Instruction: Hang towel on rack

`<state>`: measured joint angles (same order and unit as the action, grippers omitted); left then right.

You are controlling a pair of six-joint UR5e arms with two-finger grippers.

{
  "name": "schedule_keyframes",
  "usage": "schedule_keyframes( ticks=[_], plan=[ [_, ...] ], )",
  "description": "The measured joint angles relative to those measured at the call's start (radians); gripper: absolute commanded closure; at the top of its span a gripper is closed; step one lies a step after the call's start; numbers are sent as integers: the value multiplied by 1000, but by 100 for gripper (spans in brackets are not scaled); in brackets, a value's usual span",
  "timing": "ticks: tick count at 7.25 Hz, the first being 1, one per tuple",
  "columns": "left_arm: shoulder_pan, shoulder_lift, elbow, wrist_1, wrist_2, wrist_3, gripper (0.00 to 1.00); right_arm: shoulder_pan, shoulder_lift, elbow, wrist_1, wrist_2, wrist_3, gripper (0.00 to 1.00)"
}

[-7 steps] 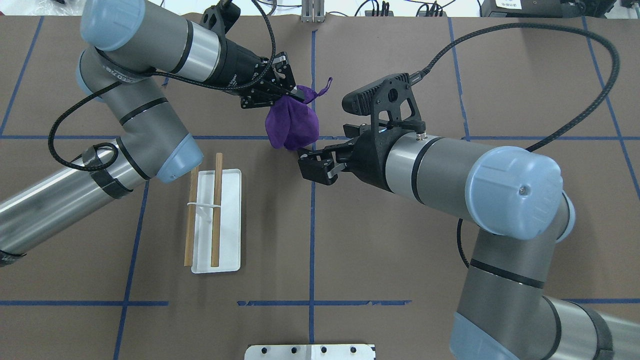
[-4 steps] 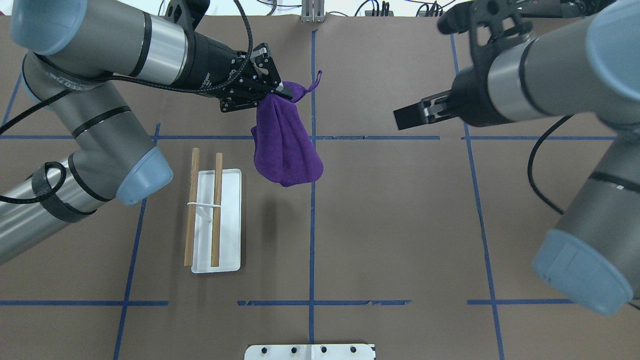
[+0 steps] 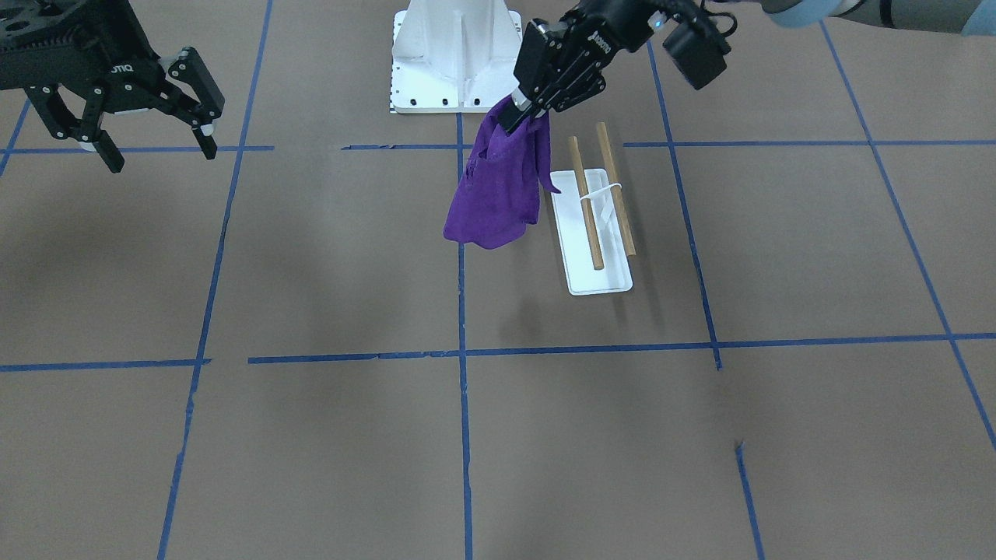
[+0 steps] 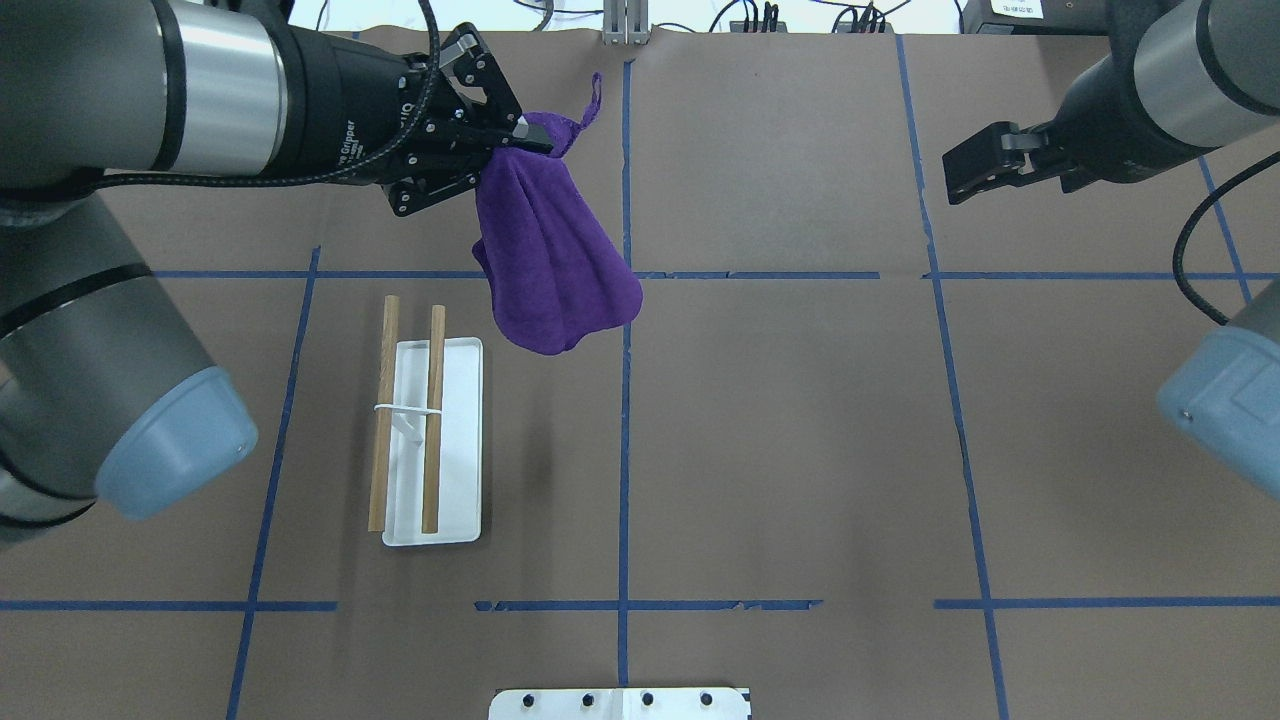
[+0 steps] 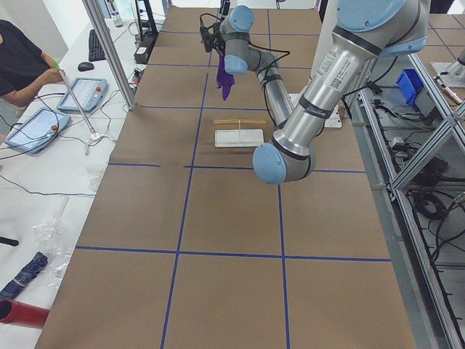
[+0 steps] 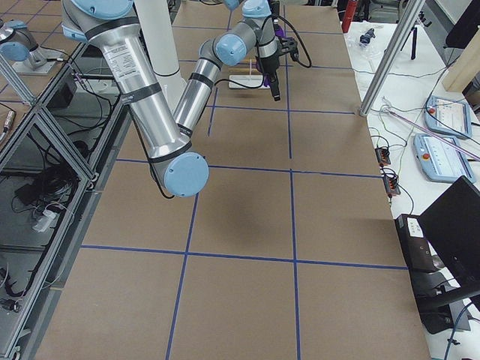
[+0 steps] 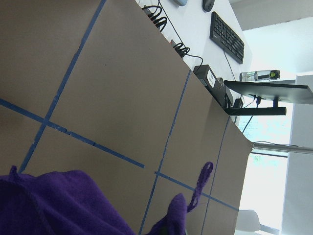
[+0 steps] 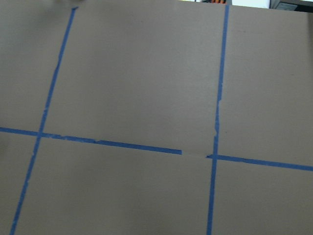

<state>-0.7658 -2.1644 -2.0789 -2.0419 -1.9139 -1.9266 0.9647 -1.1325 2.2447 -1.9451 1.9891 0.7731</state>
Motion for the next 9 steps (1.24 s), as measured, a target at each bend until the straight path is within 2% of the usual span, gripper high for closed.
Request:
schedule_keyframes(
  ticks=[3,4,6,9],
  plan=[
    [194,3,-182,390,347,-2,100,73,-37,-7,-134,5,-183,0],
    [245,5,-229,503,412,-2,100,93,-53,-8,-157,16,-222,0],
    [349,10,-298,732,512,-70,100,150,-109,-18,-163,76,-321,0],
    [439,16,-308,897,576,-256,100,258,-159,-71,-159,167,-473,0]
  ],
)
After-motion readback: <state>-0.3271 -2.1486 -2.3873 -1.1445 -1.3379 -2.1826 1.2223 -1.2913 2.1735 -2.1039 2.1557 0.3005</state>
